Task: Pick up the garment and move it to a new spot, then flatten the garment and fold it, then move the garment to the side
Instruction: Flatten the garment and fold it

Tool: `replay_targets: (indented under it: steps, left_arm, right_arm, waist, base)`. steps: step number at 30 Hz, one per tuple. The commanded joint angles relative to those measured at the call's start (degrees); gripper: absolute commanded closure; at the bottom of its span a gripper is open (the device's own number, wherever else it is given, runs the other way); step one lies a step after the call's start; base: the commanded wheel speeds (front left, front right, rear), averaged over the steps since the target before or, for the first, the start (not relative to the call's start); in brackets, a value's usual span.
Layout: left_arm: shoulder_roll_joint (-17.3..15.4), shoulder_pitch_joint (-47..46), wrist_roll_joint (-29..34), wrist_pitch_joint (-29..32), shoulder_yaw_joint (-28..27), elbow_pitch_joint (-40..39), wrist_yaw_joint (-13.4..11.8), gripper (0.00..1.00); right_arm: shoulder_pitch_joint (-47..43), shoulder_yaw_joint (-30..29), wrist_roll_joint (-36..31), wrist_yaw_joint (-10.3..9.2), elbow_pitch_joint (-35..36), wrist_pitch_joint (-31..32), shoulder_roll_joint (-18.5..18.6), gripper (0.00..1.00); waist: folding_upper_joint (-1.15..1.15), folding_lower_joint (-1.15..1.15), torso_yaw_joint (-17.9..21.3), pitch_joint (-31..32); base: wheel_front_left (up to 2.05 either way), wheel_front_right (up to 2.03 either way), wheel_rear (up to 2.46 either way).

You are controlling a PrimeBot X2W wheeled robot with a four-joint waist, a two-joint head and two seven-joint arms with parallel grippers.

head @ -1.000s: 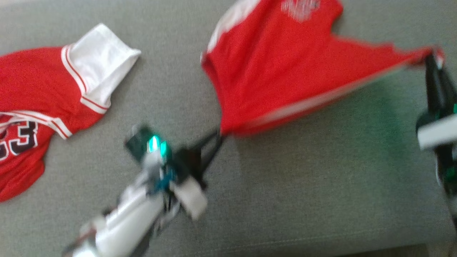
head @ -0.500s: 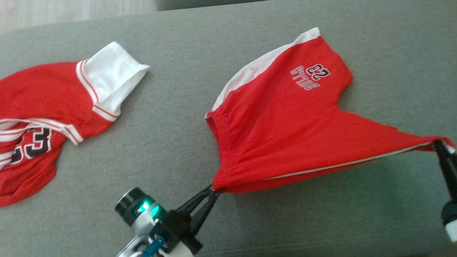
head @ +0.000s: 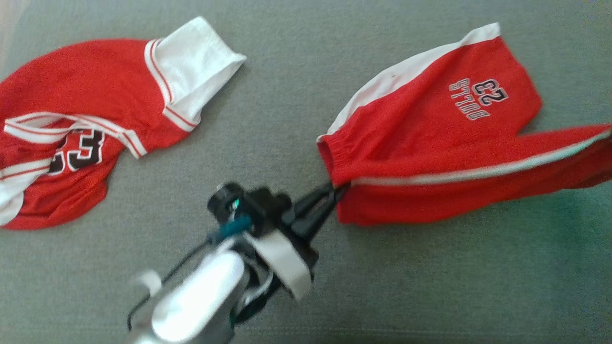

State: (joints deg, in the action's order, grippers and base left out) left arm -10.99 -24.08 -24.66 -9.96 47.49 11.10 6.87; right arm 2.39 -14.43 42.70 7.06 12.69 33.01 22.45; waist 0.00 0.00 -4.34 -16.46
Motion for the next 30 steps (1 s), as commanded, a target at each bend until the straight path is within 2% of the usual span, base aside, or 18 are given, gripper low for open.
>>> replay_targets:
  steps: [1,8,19,22,23,24,25,26,27,28,29,30]
  left_arm:
    - [-0.1,-3.6,-0.6,0.2,-2.3,-0.9,0.1,1.0]
    - [1.5,-11.4,-3.5,3.5,-4.3,4.9,0.3,1.0]
    - [1.6,-17.4,-6.0,7.6,-3.4,8.3,0.5,1.0]
    - [1.6,-18.1,-6.4,7.4,-2.9,8.9,0.5,1.0]
    - [1.7,-18.3,-6.5,7.2,-2.8,9.2,0.5,1.0]
    - [1.8,-18.5,-6.6,7.0,-2.6,9.4,0.5,0.92]
    - [2.0,-18.6,-6.8,6.7,-2.5,9.8,0.5,0.73]
    - [2.1,-18.7,-6.9,6.5,-2.4,10.1,0.5,0.64]
    - [2.2,-18.8,-7.0,6.1,-2.3,10.4,0.5,0.52]
    - [2.2,-18.8,-7.1,5.8,-2.2,10.8,0.5,0.2]
    - [2.3,-18.8,-7.2,5.4,-2.2,11.1,0.5,0.0]
    - [2.3,-18.7,-7.1,4.8,-2.3,11.4,0.4,0.0]
  right_arm:
    - [2.4,0.1,0.5,0.43,0.9,0.9,2.2,1.0]
    - [15.1,1.3,0.5,0.43,-7.0,4.5,4.9,1.0]
    - [31.1,9.1,-0.1,0.43,-18.7,6.1,7.2,1.0]
    - [34.2,11.5,-1.1,0.43,-22.6,5.8,8.1,0.95]
    - [35.1,12.2,-1.3,0.43,-23.8,5.4,8.4,0.91]
    - [35.9,12.9,-1.2,0.43,-24.9,4.8,8.7,0.83]
    - [36.6,13.5,-1.1,0.43,-26.0,4.2,8.9,0.54]
    - [37.0,14.2,-0.9,0.43,-26.7,3.4,8.9,0.0]
    - [37.3,14.8,-0.6,0.43,-27.3,2.5,8.9,0.0]
    - [37.4,15.5,-0.2,0.43,-27.6,1.8,8.9,0.0]
    - [37.5,16.1,0.4,0.43,-27.9,1.3,9.0,0.0]
    - [37.3,16.7,1.2,0.43,-28.0,0.6,9.2,0.0]
  waist:
    - [0.0,0.0,-1.4,-1.9]
    - [0.0,0.0,-3.3,-5.9]
    - [0.0,0.0,-4.9,-8.8]
    - [0.0,0.0,-5.5,-9.1]
    - [0.0,0.0,-5.7,-9.1]
    - [0.0,0.0,-5.8,-9.2]
    - [0.0,0.0,-5.9,-9.1]
    - [0.0,0.0,-6.0,-9.1]
    - [0.0,0.0,-6.0,-9.0]
    - [0.0,0.0,-5.9,-8.8]
    - [0.0,0.0,-5.8,-8.6]
    - [0.0,0.0,-5.7,-8.3]
  base:
    - [0.0,0.0,0.0]
    - [0.0,0.0,0.0]
    - [0.0,0.0,0.0]
    - [0.0,0.0,0.0]
    - [0.0,0.0,0.0]
    - [0.0,0.0,0.0]
    - [0.0,0.0,0.0]
    - [0.0,0.0,0.0]
    - [0.0,0.0,0.0]
    - [0.0,0.0,0.0]
    - [0.0,0.0,0.0]
    - [0.0,0.0,0.0]
